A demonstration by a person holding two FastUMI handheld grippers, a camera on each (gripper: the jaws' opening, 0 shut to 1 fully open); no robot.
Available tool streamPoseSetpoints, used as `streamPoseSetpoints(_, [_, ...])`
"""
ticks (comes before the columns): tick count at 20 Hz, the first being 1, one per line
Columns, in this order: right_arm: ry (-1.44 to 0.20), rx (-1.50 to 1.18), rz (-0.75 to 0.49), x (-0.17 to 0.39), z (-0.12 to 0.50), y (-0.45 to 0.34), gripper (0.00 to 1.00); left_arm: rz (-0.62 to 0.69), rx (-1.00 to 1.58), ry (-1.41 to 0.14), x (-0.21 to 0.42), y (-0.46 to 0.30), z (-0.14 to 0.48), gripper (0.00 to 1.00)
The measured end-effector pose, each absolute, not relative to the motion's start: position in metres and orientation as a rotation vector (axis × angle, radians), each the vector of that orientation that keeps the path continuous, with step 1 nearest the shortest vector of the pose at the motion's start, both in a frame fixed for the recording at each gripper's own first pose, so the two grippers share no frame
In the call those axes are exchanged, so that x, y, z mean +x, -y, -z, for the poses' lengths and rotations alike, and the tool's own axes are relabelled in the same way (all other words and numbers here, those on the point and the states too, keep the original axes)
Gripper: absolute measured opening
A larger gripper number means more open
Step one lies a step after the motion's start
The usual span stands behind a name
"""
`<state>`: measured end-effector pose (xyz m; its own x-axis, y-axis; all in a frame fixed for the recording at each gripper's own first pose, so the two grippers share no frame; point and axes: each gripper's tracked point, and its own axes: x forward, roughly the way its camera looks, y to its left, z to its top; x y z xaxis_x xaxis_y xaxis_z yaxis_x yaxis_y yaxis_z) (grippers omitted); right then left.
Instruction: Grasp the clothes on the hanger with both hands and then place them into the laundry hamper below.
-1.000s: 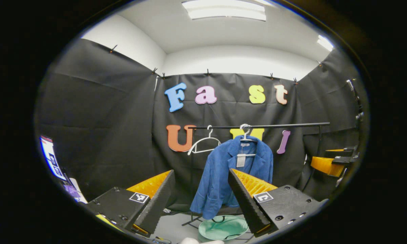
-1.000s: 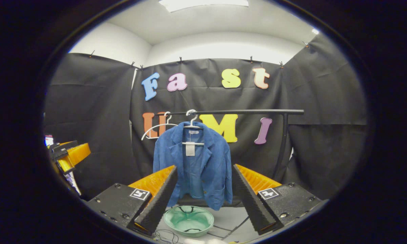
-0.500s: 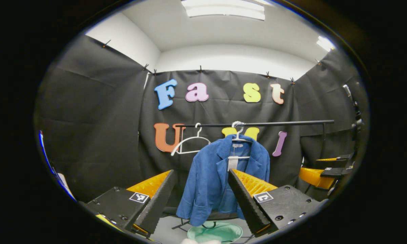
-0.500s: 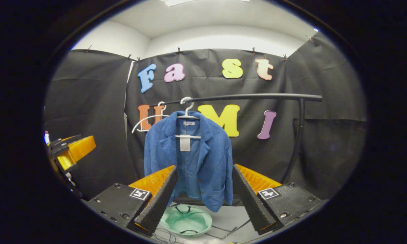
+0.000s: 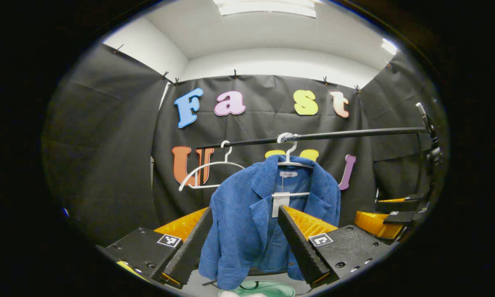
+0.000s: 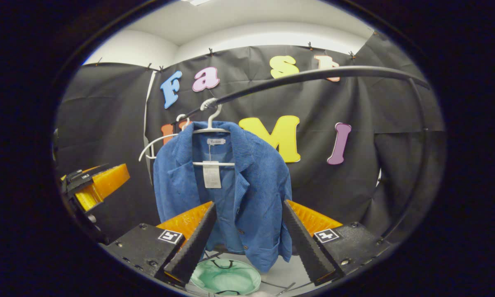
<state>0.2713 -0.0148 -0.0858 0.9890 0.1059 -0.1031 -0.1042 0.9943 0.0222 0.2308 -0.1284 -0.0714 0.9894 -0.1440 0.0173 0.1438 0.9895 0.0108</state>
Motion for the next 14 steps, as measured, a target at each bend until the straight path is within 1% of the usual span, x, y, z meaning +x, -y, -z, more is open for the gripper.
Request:
streamPoseSetpoints(6, [-0.150, 0.015, -0.171, 0.350, 0.108, -0.001, 1.00, 0.120, 0.041, -0.026, 0.294, 0.148, 0.111, 1.00])
streamPoseSetpoints(11, [-0.163, 0.004, -0.216, 0.388, 0.115, -0.011, 1.00, 0.120, 0.100, -0.060, 0.328, 0.172, 0.143, 1.00])
streamPoseSetpoints(12, [-0.168, 0.006, -0.227, 0.391, 0.117, -0.012, 1.00, 0.121, 0.107, -0.059, 0.334, 0.176, 0.146, 0.92])
streamPoseSetpoints(14, [-0.178, 0.014, -0.244, 0.400, 0.119, -0.014, 1.00, 0.122, 0.113, -0.065, 0.346, 0.183, 0.152, 0.97])
